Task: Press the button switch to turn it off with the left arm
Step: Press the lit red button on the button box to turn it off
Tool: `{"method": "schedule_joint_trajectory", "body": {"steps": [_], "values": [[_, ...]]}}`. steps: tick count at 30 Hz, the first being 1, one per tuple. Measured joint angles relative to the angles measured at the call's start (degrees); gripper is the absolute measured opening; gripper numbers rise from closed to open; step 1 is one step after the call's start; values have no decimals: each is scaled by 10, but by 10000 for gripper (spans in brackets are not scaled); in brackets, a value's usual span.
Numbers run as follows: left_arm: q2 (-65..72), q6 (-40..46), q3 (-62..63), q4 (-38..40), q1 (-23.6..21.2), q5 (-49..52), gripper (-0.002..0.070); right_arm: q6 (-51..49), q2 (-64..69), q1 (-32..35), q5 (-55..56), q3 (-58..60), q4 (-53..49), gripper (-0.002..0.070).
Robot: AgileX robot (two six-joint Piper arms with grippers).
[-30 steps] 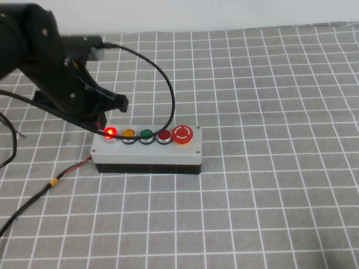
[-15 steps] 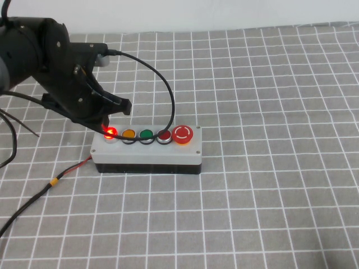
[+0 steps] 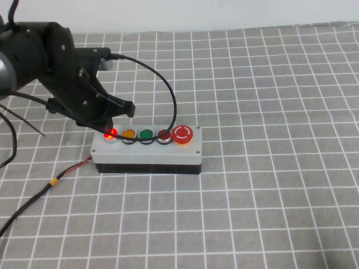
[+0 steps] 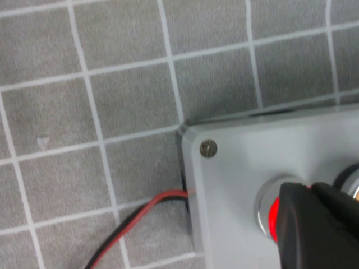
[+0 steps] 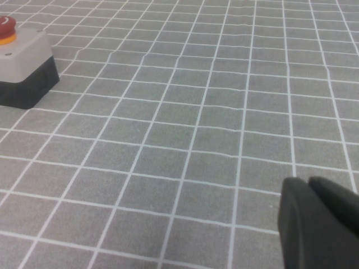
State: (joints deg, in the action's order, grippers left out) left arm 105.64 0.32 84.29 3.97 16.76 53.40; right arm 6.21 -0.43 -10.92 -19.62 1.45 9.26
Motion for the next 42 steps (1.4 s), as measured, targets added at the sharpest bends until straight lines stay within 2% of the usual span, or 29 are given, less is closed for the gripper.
{"method": "schedule_joint_trajectory", "body": {"steps": [11, 25, 33, 42], "values": [[7, 1, 18, -1, 0, 6, -3, 0, 0, 0, 0, 0, 1, -16], [-157, 1, 30, -7, 1, 43, -3, 0, 0, 0, 0, 0, 2, -16], [-320, 1, 6, -12, 4, 62, -3, 0, 0, 0, 0, 0, 2, -16], [-590, -14, -151, -14, 4, 66, -3, 0, 0, 0, 0, 0, 3, -16]]}}
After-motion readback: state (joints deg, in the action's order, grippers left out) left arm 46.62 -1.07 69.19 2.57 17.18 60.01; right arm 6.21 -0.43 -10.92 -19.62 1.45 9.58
